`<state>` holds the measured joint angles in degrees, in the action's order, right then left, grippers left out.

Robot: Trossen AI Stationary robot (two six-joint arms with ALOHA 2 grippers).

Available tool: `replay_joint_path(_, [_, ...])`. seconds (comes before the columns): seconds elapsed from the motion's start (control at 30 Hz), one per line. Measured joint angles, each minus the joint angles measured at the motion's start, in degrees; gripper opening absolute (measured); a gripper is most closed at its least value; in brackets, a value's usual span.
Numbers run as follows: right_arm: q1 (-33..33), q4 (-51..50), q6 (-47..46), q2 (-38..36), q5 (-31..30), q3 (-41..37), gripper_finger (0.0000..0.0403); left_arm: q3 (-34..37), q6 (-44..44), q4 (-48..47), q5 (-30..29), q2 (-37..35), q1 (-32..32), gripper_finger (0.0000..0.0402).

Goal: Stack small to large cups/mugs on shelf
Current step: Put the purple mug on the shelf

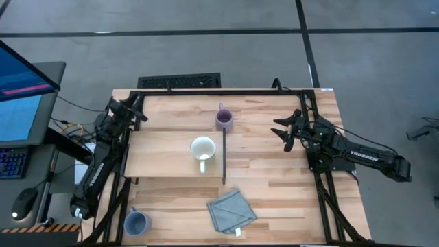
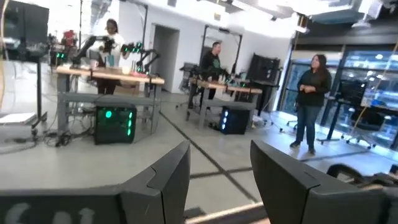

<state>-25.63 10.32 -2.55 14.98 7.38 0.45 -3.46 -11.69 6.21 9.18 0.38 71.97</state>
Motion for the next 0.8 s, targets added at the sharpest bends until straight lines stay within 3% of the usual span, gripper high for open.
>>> replay_joint_path(0.3, [0.0,0.0,0.0,0.0,0.0,0.0,0.023,0.0,0.2,-3.9,-0.1,0.0,0.0,0.0159])
replay_joint_path(0.8, [0.0,0.0,4.1,0.0,0.0,0.0,0.023,-0.1,-3.1,0.4,-2.4,0.0,0.0,0.0159])
